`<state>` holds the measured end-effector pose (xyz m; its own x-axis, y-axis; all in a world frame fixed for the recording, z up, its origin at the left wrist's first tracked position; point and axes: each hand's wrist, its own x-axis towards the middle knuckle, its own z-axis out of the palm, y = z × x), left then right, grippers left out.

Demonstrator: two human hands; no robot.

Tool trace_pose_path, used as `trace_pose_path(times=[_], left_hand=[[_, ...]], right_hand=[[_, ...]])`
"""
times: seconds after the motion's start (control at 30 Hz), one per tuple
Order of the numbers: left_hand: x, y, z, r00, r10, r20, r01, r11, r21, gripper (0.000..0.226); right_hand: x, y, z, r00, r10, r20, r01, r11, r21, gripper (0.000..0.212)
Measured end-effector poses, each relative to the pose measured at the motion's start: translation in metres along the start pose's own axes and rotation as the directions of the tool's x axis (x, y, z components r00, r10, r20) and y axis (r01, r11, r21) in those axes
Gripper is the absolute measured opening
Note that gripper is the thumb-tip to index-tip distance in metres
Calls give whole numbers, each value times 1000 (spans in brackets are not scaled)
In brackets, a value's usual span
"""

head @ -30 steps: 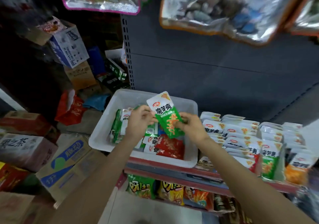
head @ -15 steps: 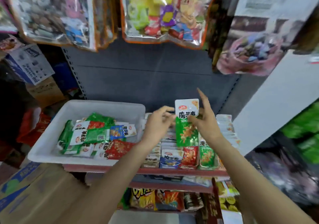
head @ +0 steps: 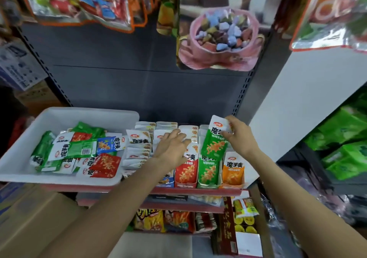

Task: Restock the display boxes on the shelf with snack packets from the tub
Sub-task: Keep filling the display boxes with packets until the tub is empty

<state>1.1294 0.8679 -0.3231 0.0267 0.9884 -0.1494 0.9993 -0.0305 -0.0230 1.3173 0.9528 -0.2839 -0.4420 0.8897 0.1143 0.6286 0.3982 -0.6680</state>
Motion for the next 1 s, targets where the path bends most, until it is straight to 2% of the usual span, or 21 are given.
trace_pose_path(times=[0.1, 0.17, 0.3, 0.43, 0.53, 0.67, 0.77, 0.83, 0.93, 1.0], left_hand=[[3, 1, 1, 1000, 0, 7, 0, 1000, 8, 59], [4, 1, 1, 1000, -7, -13, 7, 1000, 0, 54], [3, 2, 0, 999, -17, -44, 15, 999, -44, 50], [1, 1, 3, 998, -25, -56, 20, 996, -84, 48], [-4, -2, 3, 994, -11, -104, -5, 988, -152, 46], [-22, -12, -1, 956, -90, -278, -19, 930, -368, 43], [-45, -35, -5, 890, -227, -397, 0, 868, -496, 40], [-64, -60, -5, 844, -339, -416, 61, 831, -552, 35], [-89, -110, 4, 783, -436, -444, 160, 831, -533, 24], [-106, -148, 17, 765, -494, -413, 237, 812, -533, 22]], right_hand=[[7, 7, 7, 996, -15, 93, 23, 997, -77, 18], [10, 16, 19, 984, -17, 179, 61, 968, -243, 18], [7, 28, 38, 968, 36, 249, 75, 904, -421, 41], [2, 32, 51, 956, -16, 294, 192, 791, -581, 43], [2, 25, 52, 965, 9, 261, 126, 860, -495, 37], [6, -8, 52, 987, -22, 157, 49, 985, -168, 29], [8, -49, 64, 986, -95, 134, 98, 995, -18, 26], [9, -79, 79, 978, -144, 150, 139, 989, 40, 27], [11, -127, 115, 952, -230, 200, 221, 973, 66, 28], [13, -158, 146, 928, -279, 246, 269, 960, 77, 30]])
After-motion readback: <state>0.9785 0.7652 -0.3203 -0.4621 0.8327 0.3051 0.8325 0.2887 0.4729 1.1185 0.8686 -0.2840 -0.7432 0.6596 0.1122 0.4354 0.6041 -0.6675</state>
